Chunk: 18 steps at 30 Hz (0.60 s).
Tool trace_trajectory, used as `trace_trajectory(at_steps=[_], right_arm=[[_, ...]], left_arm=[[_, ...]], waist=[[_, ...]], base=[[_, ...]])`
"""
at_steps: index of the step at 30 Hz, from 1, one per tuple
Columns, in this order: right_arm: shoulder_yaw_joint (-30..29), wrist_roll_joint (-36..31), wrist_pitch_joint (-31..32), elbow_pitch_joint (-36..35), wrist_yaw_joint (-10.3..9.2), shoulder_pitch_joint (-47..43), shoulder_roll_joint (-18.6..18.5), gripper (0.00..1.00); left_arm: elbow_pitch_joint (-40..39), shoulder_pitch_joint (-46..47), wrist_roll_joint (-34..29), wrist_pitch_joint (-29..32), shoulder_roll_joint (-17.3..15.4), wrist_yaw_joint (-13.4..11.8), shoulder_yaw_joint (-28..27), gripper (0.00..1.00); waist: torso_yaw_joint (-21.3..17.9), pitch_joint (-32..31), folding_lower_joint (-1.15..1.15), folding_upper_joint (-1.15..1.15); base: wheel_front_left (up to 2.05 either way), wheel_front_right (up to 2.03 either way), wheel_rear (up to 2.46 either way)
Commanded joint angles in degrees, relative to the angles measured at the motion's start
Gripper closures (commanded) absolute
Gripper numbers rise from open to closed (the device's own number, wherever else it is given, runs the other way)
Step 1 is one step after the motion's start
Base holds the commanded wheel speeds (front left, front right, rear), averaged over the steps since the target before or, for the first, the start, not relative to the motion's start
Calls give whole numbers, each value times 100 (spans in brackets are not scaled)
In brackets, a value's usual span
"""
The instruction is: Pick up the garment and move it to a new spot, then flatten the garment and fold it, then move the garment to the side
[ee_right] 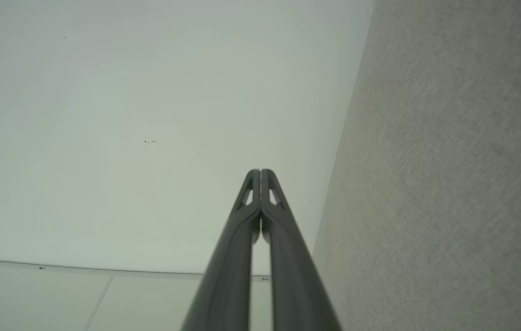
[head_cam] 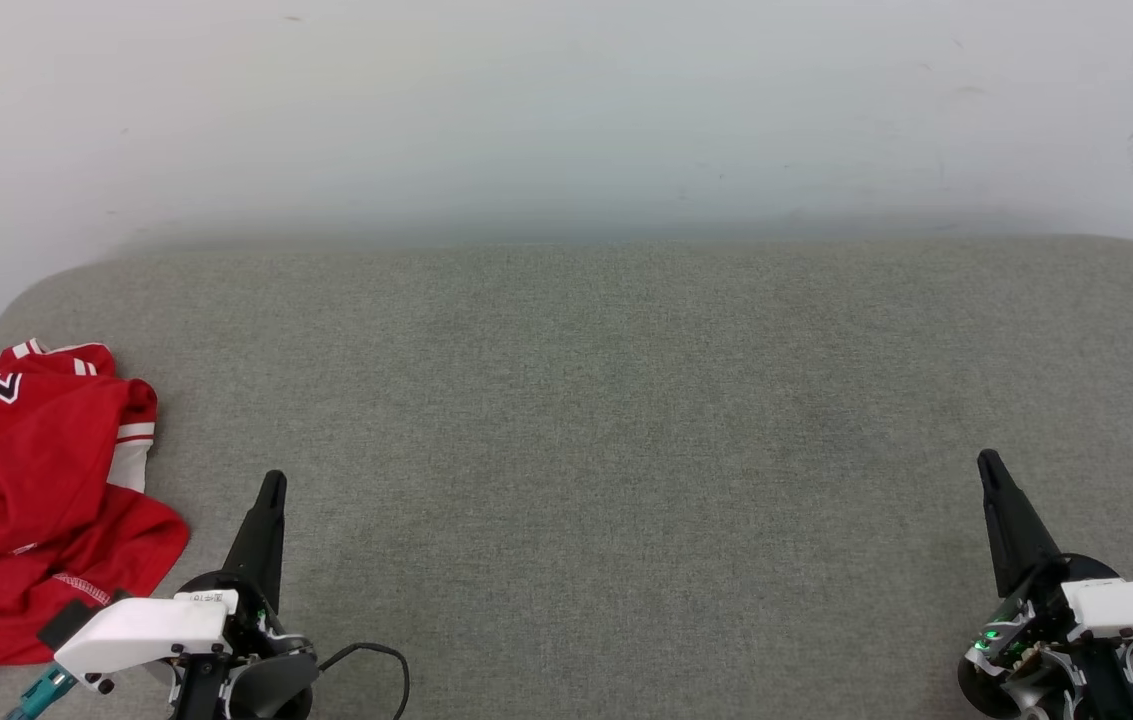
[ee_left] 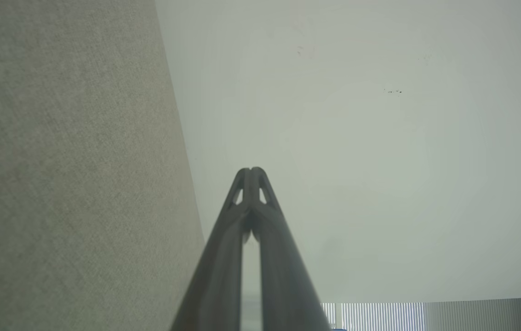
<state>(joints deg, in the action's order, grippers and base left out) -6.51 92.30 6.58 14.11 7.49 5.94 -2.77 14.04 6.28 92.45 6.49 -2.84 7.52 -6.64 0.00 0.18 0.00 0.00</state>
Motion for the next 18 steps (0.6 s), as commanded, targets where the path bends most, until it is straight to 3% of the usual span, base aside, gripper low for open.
trace_trajectory(at_steps=[1,18], right_arm=[[5,22,-3,1,0,63,-22,100],[5,22,-3,1,0,64,-22,100]], left_arm=[[-1,-26,-9,20,5,16,-2,100],[0,-26,-9,20,5,16,-3,100]], waist=[[0,0,0,0],[0,0,0,0]], base=[[0,0,0],[0,0,0]])
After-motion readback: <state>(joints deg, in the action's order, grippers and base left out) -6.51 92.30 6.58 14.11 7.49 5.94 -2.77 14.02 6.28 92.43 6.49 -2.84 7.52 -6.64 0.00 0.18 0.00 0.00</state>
